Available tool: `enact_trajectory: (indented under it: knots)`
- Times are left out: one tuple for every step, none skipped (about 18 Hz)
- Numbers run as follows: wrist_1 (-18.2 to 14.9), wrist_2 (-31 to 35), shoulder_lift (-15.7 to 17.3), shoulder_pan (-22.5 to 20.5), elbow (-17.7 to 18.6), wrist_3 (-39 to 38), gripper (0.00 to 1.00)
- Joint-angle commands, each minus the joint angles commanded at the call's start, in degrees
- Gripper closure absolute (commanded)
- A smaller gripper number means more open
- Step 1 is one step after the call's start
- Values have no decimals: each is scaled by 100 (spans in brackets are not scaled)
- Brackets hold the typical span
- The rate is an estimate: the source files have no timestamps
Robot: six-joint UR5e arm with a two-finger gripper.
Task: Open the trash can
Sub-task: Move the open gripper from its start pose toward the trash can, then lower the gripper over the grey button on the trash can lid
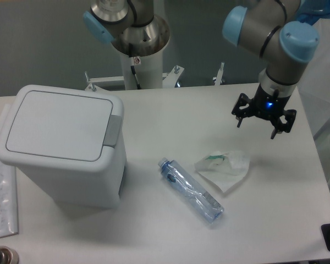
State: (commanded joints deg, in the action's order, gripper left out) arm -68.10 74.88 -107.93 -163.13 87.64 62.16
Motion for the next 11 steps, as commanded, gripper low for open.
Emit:
enact_trajectory:
  knots:
    - [-175,-9,0,53,-123,-245,0]
    - [-403,-61,0,123,-272,-544,0]
    - [-640,-131,0,184,-474,-756,0]
    - [-886,-228,8,228,-658,-897,0]
    - [-1098,-350,17,272,-799,-1011,0]
    - [-1213,-456,35,299,-853,-1065,0]
    - [-1257,-570,44,325,-854,-1091,0]
    - [-1293,-711,96,369,-828,-1118,0]
    - [-1337,-834,175,457,-810,-1249,0]
    - [-1363,-974,236,536,-810,-1433,0]
    - [-1363,-1193,307,606,-766,-1582,0]
